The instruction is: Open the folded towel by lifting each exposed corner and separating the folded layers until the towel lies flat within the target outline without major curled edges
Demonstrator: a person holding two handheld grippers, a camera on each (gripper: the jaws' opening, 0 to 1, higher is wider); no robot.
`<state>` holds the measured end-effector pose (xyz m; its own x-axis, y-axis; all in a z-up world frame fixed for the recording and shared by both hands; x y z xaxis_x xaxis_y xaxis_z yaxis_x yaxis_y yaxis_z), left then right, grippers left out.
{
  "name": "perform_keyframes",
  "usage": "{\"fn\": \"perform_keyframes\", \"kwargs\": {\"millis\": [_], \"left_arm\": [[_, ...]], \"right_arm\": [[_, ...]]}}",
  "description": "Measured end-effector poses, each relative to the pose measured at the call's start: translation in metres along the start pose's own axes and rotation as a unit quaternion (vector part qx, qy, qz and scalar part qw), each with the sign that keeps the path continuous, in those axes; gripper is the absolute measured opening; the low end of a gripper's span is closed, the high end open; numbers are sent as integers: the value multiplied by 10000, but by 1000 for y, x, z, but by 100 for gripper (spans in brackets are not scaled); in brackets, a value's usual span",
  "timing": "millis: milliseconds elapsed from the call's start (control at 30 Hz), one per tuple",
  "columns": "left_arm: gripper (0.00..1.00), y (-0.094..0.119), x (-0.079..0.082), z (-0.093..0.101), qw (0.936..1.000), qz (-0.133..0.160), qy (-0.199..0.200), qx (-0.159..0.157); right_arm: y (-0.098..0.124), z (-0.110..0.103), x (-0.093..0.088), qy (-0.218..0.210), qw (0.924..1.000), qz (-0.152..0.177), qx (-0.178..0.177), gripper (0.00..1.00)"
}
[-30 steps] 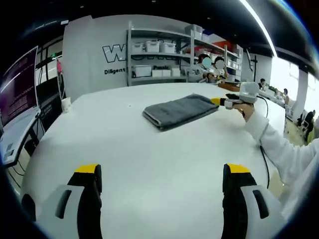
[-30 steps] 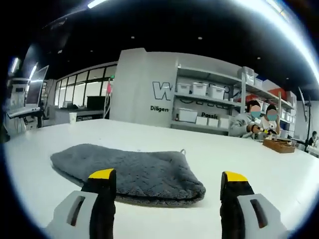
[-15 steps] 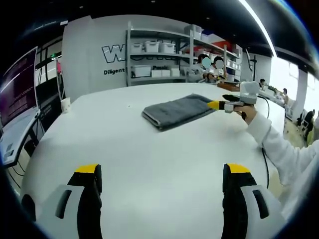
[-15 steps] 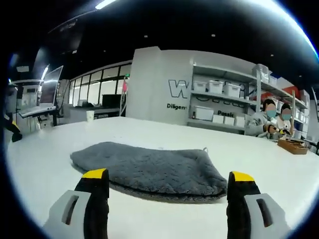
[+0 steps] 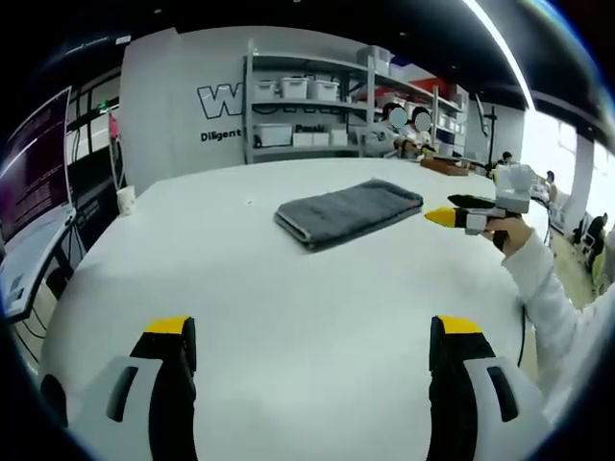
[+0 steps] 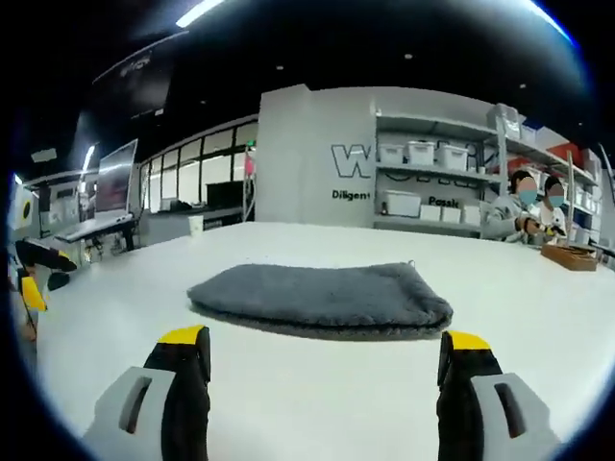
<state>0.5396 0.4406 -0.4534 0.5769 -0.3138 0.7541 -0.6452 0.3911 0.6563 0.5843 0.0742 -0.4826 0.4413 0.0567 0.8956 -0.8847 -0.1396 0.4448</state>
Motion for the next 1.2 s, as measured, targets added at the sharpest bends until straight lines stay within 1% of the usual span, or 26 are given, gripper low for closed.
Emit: {"fn": "perform_keyframes", "kwargs": {"millis": [167, 267, 333, 467, 633, 800, 967, 1067, 1200], "left_arm": [[99, -1, -1, -1, 10000, -22, 16, 28], [99, -3, -1, -1, 10000, -42, 9, 24], [99, -4, -1, 0, 10000, -58, -4, 19], [99, -5, 0, 1, 10000, -66, -29, -3], [99, -5, 0, 1, 10000, -69, -39, -8], [99, -5, 1, 2, 10000, -69, -58, -18], [99, -5, 0, 2, 10000, -73, -46, -19], [99, -4, 0, 1, 10000, -65, -34, -12], [99, -4, -1, 1, 10000, -58, -23, -19]], "right_arm": [[30, -4, -22, -148, 9999, -51, -71, 99], [46, -2, -34, -99, 9995, -131, -264, 99], [56, 0, -40, -142, 9992, -113, -351, 99], [71, 2, -46, -221, 9988, -90, -430, 99], [82, 0, -46, -199, 9987, -71, -472, 99], [83, 0, -44, -102, 9985, -76, -532, 99], [74, -2, -43, -22, 9987, -153, -485, 99], [67, -2, -39, 113, 9988, -189, -432, 98], [57, -4, -28, 355, 9987, -159, -342, 98]]}}
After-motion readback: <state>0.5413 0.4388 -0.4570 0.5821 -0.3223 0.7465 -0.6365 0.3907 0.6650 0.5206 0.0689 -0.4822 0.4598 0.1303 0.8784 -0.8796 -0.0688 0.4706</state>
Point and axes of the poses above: the point that each gripper's makers call its tool centre point, and the gripper's own axes: y roughly backward along the fingers, z roughly to its right, x roughly out of its top, the point moved 7 cm from there along y, roughly backward along the fingers, and after that the axes turned 13 degrees about -z, right-handed, at the moved point
